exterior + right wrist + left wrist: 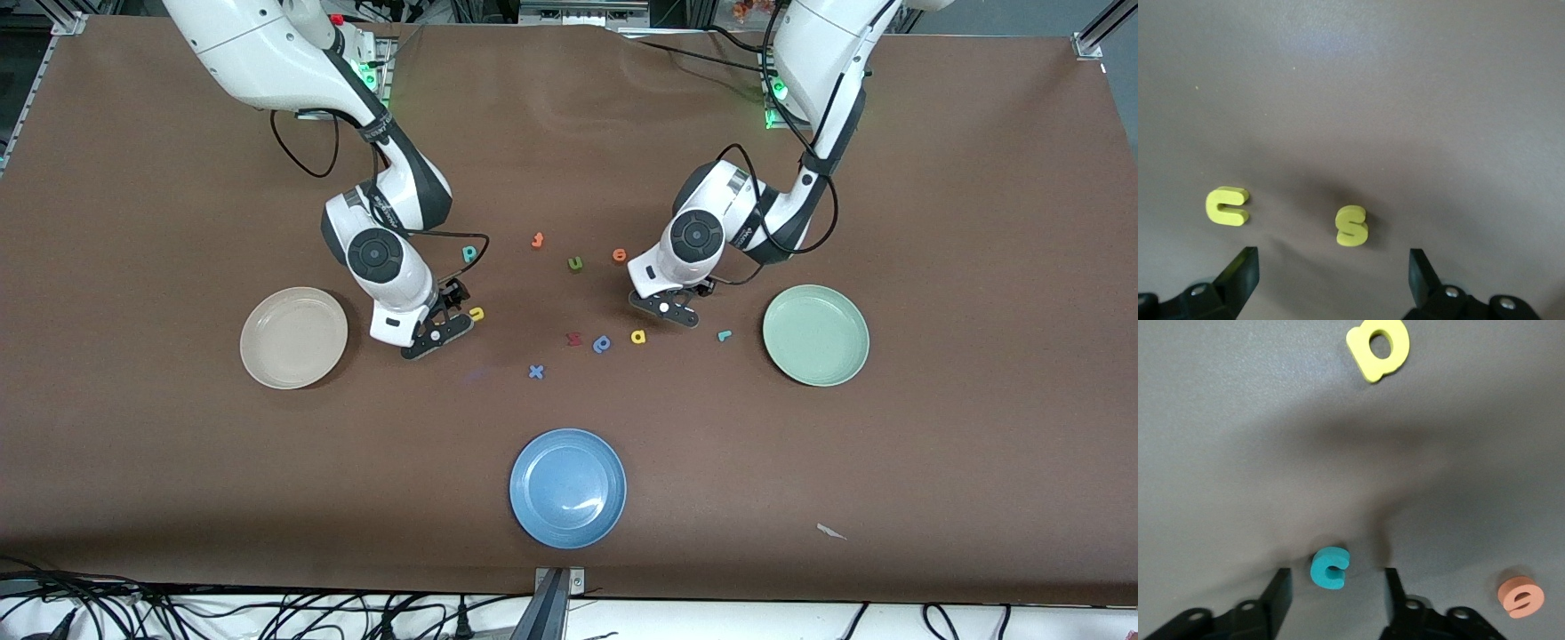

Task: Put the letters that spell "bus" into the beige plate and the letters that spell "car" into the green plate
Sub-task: 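Grasp the c with the left gripper while the right gripper grasps the s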

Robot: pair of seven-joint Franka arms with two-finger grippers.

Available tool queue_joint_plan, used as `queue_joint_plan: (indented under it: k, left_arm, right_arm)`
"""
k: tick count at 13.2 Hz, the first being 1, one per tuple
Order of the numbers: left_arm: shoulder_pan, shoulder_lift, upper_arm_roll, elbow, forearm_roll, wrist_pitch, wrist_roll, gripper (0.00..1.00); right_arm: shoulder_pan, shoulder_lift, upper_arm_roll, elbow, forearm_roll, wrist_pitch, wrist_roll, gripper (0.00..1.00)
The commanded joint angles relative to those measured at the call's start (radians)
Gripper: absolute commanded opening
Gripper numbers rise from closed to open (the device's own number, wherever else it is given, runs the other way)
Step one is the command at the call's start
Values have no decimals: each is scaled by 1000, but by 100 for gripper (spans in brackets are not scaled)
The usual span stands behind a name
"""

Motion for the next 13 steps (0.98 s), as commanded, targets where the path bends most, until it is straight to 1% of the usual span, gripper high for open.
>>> queue_joint_plan:
  k: [1,2,3,5,7,8,10,12,13]
  left_arm:
    - [-11,-29,9,-31,25,14,-6,58]
    - [-11,-23,9,-31,25,16,-6,58]
    - [-11,-21,9,-31,27,16,-6,56]
    - [-11,-21,9,-25,30,16,2,37]
    - [-9,-20,11,-22,32,16,6,25]
    - [-9,-21,11,-20,32,14,5,23]
    - [0,-35,12,0,32,-7,5,23]
    - [8,-69,20,42,33,-103,6,23]
    - [27,-78,20,81,48,-172,6,22]
  right_arm:
    - [-19,22,1,9,-16,26,-61,98]
    - [-20,22,0,9,-19,25,-63,95]
    - [-19,23,-2,9,-19,28,-63,92]
    - [-14,34,-2,12,-19,35,-52,85]
    - [-10,35,-2,12,-19,37,-49,76]
    - [-8,35,-2,14,-19,37,-49,71]
    - [-8,35,-2,18,-19,37,-49,64]
    - [-8,37,-2,26,-19,37,-49,58]
    - [-8,38,-2,30,-19,37,-51,58]
